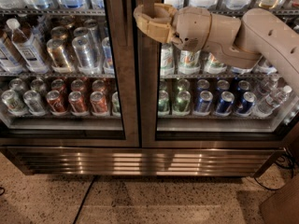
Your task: Open right fridge door
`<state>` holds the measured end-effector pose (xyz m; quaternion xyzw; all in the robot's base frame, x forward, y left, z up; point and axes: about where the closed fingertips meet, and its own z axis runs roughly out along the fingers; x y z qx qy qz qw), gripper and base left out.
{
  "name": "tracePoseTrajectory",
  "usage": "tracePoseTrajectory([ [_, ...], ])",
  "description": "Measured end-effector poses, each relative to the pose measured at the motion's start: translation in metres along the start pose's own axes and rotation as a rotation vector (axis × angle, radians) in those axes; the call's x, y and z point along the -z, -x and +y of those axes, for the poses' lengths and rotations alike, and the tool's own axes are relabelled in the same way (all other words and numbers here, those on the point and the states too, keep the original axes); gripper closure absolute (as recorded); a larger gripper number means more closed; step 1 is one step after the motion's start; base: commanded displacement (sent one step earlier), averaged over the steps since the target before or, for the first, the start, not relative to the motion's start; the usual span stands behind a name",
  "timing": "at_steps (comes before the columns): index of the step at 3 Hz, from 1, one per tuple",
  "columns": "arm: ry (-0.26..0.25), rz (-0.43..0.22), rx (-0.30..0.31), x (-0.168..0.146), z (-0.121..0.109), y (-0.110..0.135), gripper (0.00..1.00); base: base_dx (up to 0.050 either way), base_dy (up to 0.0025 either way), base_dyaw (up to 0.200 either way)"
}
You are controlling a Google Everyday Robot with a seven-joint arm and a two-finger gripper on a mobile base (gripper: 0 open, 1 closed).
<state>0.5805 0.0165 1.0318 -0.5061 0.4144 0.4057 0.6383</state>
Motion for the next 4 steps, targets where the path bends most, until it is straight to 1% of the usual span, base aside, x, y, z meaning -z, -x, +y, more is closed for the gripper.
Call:
tracePoseTrajectory([
  [2, 0.003, -0.012, 0.011, -0.0010, -0.0013, 0.0068, 1.00, 0.000, 0.00000, 0.000],
  [4, 0.005, -0.015, 0.011, -0.0014, -0.0015, 0.0055, 1.00, 0.000, 0.00000, 0.000],
])
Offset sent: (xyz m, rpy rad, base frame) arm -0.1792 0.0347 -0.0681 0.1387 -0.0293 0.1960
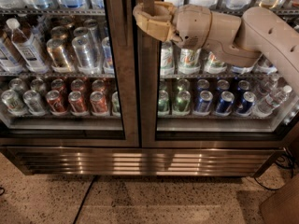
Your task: Open right fridge door
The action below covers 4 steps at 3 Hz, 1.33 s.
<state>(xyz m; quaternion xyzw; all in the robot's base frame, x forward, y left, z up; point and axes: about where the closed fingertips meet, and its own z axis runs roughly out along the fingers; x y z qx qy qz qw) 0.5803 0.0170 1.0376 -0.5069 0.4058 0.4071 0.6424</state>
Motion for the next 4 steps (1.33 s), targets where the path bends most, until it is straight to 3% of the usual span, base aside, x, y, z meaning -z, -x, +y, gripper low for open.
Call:
tracePoseTrajectory([
  [4, 0.001, -0.009, -0.002, 0.0004, 0.0012, -0.0029, 1.00, 0.000, 0.00000, 0.000],
])
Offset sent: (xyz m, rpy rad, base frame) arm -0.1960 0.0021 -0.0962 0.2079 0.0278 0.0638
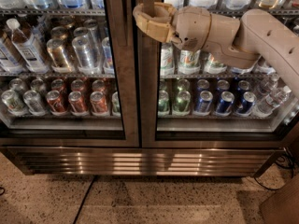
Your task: Open right fridge door
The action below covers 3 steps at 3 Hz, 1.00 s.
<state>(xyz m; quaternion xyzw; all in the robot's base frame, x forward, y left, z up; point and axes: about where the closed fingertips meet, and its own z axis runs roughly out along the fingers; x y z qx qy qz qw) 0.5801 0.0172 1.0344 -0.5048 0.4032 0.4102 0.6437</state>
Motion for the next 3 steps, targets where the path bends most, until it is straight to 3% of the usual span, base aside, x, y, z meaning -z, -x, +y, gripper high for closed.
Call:
tracePoseTrajectory([
  [3, -0.001, -0.005, -0.002, -0.0003, 0.0002, 0.0004, 1.00, 0.000, 0.00000, 0.000],
])
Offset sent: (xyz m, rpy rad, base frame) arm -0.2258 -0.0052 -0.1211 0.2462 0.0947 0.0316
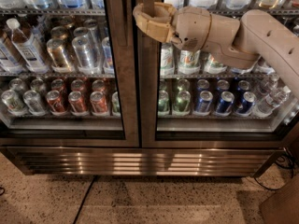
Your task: Open right fridge door
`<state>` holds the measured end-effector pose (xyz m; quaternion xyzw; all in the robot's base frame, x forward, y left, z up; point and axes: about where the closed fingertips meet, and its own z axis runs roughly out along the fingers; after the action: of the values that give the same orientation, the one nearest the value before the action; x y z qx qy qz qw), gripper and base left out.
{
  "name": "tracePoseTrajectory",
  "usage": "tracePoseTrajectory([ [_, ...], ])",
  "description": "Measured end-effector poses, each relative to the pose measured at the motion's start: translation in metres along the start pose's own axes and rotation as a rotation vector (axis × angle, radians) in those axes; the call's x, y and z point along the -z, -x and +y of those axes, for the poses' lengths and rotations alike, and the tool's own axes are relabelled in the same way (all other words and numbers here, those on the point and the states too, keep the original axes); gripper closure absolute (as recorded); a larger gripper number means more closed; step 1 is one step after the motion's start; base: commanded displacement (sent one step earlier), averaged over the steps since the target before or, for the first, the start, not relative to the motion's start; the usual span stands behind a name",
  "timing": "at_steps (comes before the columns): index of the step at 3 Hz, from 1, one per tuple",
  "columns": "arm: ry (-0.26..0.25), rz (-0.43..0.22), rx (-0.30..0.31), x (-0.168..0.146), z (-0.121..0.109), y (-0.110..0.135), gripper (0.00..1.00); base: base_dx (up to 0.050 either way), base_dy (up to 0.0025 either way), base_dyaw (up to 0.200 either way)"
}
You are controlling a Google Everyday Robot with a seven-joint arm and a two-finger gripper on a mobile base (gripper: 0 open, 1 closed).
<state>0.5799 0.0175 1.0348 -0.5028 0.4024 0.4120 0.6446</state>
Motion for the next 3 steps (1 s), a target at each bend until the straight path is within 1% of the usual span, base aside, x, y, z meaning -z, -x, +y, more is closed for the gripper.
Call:
tracePoseTrajectory([
  [3, -0.002, -0.005, -0.002, -0.0001, 0.0000, 0.0002, 1.00, 0.000, 0.00000, 0.000],
])
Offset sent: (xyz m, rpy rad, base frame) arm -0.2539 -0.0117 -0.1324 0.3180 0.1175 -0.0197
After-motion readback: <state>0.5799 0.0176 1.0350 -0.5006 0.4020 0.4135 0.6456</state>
